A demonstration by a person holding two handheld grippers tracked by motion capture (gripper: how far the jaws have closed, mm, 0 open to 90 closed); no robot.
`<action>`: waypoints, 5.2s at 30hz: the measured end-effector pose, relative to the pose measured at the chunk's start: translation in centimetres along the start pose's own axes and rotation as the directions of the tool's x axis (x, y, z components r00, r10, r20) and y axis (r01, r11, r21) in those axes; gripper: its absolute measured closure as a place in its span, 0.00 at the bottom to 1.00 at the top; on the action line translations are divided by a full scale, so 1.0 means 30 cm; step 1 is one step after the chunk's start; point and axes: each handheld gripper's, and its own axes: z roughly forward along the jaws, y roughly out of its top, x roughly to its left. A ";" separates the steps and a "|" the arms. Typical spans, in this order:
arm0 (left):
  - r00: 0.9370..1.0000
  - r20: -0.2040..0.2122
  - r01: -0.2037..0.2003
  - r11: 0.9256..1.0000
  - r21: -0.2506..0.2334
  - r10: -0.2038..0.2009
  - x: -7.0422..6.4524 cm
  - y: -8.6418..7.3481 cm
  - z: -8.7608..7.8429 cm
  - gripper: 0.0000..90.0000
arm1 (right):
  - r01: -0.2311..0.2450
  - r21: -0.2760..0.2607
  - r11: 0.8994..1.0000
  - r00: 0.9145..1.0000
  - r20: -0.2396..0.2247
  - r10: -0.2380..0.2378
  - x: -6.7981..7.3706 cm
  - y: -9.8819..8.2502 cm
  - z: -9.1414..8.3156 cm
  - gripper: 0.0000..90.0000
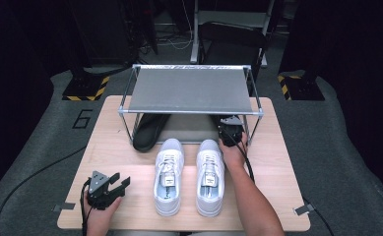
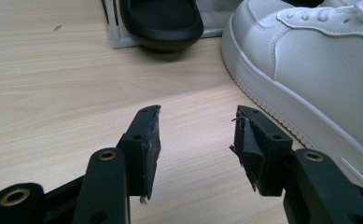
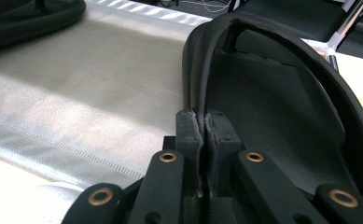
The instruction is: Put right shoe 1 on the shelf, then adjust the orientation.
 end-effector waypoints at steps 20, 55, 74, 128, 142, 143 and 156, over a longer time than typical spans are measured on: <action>1.000 0.001 0.005 1.000 0.005 -0.005 0.000 -0.009 0.006 0.56 | 0.015 -0.003 1.000 1.000 0.025 -0.015 -0.007 -0.009 0.037 0.93; 1.000 -0.012 0.019 1.000 -0.011 -0.019 0.005 -0.020 0.008 0.56 | 0.030 0.015 0.999 0.999 0.033 -0.030 0.024 -0.009 0.001 0.58; 1.000 0.010 0.010 1.000 0.010 -0.010 -0.005 -0.022 0.024 0.55 | 0.027 -0.004 1.000 1.000 -0.014 -0.027 0.024 -0.045 -0.157 0.48; 0.986 0.153 -0.070 0.997 0.034 0.064 -0.127 0.139 0.012 0.56 | -0.008 -0.084 0.996 0.995 -0.102 0.000 0.048 -0.186 -0.410 0.45; 0.980 0.193 -0.060 0.997 0.050 0.050 -0.162 0.160 0.024 0.56 | -0.021 -0.100 0.995 0.994 -0.107 0.011 0.047 -0.232 -0.468 0.45; 0.978 0.202 -0.057 0.997 0.055 0.044 -0.166 0.163 0.025 0.56 | -0.021 -0.100 0.995 0.994 -0.107 0.011 0.047 -0.232 -0.468 0.45; 0.969 0.247 -0.044 0.995 0.094 0.020 -0.252 0.184 0.064 0.54 | -0.031 -0.108 0.994 0.994 -0.105 0.020 0.040 -0.258 -0.494 0.45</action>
